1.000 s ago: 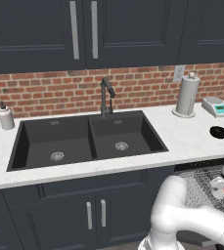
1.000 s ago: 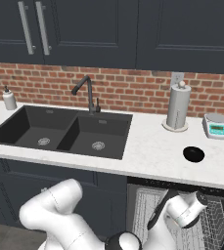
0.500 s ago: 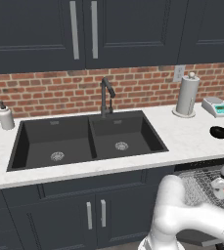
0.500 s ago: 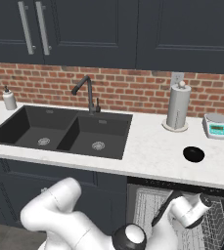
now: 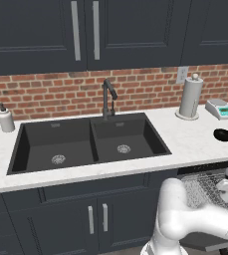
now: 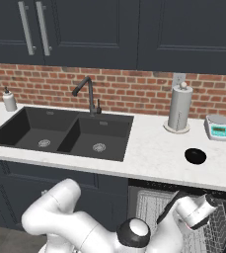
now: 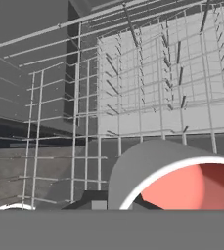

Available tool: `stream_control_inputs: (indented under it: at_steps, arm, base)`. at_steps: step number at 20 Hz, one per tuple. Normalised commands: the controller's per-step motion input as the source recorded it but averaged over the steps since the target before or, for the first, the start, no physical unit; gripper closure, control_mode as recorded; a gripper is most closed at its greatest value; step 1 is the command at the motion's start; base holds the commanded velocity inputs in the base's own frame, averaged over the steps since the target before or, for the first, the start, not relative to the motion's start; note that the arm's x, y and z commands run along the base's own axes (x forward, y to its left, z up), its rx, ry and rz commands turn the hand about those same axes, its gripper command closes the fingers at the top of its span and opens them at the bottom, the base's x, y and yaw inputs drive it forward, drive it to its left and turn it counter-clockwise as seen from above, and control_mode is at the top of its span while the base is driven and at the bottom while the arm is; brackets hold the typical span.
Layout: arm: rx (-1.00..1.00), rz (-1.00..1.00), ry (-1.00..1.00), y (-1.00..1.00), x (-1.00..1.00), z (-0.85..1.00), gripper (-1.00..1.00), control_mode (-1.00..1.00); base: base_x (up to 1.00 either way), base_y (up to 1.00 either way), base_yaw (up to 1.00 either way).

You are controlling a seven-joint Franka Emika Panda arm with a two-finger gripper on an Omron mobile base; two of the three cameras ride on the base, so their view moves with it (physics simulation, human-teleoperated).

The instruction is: Pick up the cup and bowl from the counter, place them in the dishwasher, and close the dishwasher door.

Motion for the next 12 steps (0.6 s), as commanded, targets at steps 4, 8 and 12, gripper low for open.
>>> stream_control_inputs:
  at_steps: [4,8,12]
  arm:
    - [0.00,0.00,0.00,0.00,0.10,-0.52,1.00,-1.00]
    - [0.00,0.00,-0.04,0.02,0.03,-0.73,1.00,-1.00]
    - [0.00,0.00,-0.05,0.03,0.00,-0.76,1.00,-1.00]
  base:
    - [0.00,0.00,0.00]
    - [0.00,0.00,0.00]
    - [0.00,0.00,0.00]
